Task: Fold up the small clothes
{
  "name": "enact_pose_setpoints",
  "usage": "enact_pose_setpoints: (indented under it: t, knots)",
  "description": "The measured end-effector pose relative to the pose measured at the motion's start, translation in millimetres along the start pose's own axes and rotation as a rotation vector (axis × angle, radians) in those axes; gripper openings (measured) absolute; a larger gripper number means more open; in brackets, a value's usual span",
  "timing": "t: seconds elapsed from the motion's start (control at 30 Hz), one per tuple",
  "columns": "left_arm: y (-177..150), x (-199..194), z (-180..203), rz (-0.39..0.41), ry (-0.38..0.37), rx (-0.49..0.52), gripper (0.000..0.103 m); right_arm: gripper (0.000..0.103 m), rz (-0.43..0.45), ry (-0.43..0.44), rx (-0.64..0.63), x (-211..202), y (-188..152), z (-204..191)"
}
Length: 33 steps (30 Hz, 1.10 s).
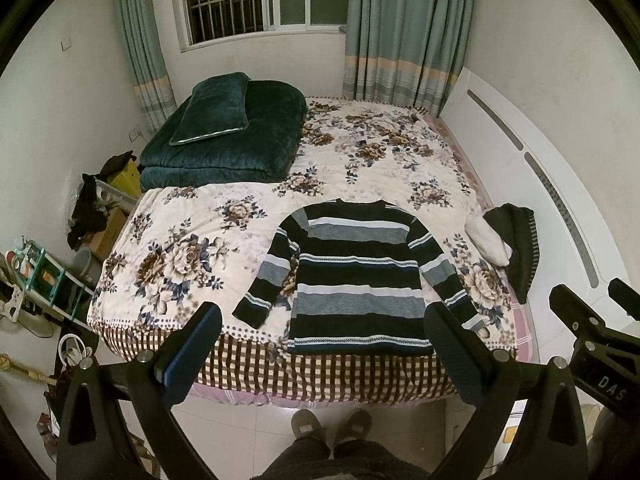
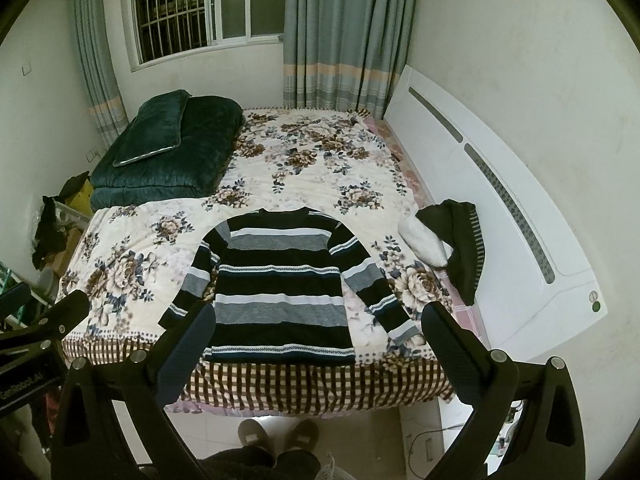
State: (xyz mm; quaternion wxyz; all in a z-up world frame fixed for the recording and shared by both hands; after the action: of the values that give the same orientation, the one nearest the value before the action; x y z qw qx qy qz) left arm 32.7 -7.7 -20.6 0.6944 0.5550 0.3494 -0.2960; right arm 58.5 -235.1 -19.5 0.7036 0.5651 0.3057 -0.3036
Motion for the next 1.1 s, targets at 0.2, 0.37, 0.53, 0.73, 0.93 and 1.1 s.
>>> enact_pose_setpoints:
  t: [0.2, 0.37, 0.53, 0.73, 0.93, 1.1]
  knots:
    - [6.1, -1.9, 2.4, 0.001, 0.003, -0.001, 0.103, 0.103, 0.000, 0.003, -0.001, -0.5, 1.9, 0.7]
    - [6.3, -2.8, 2.9, 0.001, 0.003, 0.000, 0.103, 0.103, 0.001, 0.001, 0.000, 0.0, 0.5, -0.2]
    - [4.0, -1.8, 0.8, 0.003, 0.001, -0.001, 0.103, 0.103, 0.002, 0.003, -0.003, 1.5, -3.1, 3.4]
    - [8.9, 1.4, 1.3, 0.037, 0.013, 0.004, 0.103, 0.103, 0.007, 0.005, 0.002, -2.5, 26.2, -11.9]
    - [22.2, 60.9, -11.6, 0.148, 0.089, 0.021, 0.103, 0.103, -0.039, 0.010, 0.105, 36.0, 23.7, 1.0]
    - [19.5, 148.3, -28.9, 0.111, 0.142, 0.052, 0.103, 0.103, -0.120, -0.058, 0.279, 119.5, -24.4, 52.9]
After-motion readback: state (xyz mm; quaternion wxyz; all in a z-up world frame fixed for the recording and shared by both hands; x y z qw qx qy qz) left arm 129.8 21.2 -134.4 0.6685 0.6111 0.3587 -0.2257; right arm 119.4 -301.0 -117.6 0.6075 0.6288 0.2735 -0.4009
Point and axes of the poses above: each gripper's, at about its wrist camera, not at the fingertips, and x roughly the way its jaws point, z to its right, y to its top, the point moved 5 cm from there along x, roughly the way its jaws point, and after that the axes turned 12 degrees about -x, right-handed, at the moved point
